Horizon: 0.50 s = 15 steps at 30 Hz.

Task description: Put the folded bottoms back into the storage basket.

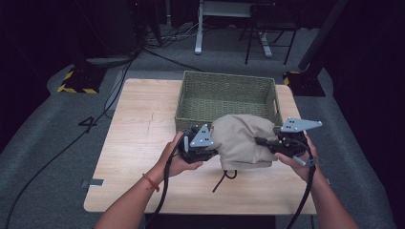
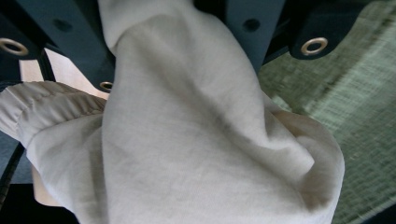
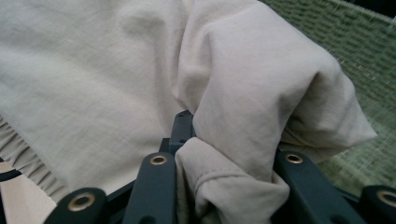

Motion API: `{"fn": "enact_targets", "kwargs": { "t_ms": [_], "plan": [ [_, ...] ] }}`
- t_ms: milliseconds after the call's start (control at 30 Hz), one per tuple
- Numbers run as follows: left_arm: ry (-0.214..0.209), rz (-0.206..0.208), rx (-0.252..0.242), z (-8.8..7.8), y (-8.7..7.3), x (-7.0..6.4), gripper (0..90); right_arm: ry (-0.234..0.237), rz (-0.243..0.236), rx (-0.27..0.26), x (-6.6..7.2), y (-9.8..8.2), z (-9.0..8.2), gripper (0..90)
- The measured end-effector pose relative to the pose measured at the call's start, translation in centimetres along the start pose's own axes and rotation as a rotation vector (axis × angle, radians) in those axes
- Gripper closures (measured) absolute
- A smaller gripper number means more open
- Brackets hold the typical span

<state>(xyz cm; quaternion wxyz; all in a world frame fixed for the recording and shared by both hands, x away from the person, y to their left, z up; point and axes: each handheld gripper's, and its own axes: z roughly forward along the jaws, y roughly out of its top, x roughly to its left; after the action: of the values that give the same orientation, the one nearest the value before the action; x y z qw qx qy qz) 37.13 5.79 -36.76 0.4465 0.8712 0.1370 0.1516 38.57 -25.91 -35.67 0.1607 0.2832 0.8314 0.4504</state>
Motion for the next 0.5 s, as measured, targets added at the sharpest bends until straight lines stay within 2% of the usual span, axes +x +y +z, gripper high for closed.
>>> {"fn": "enact_targets", "kwargs": {
  "t_ms": [100,167,233,300,500],
  "plan": [
    [0.007,-0.003,-0.008,-0.3,0.5,0.6,72.7,-0.01,-0.003,-0.006,-0.3,0.9,0.1,70.1],
    [0.012,-0.013,-0.015,-0.6,1.1,1.4,72.6,-0.023,-0.012,-0.008,-0.7,2.1,0.2,70.1],
    [0.012,-0.011,-0.014,-0.7,1.3,1.6,72.5,-0.026,-0.012,-0.006,-0.7,2.3,0.2,70.1],
    [0.018,-0.011,-0.018,-0.9,1.7,2.1,72.5,-0.045,-0.029,0.003,-0.9,3.4,0.3,70.1],
    [0.047,-0.012,-0.028,-1.2,3.0,3.7,72.4,-0.07,-0.031,-0.009,-1.8,5.2,0.7,70.1]
  ]
}}
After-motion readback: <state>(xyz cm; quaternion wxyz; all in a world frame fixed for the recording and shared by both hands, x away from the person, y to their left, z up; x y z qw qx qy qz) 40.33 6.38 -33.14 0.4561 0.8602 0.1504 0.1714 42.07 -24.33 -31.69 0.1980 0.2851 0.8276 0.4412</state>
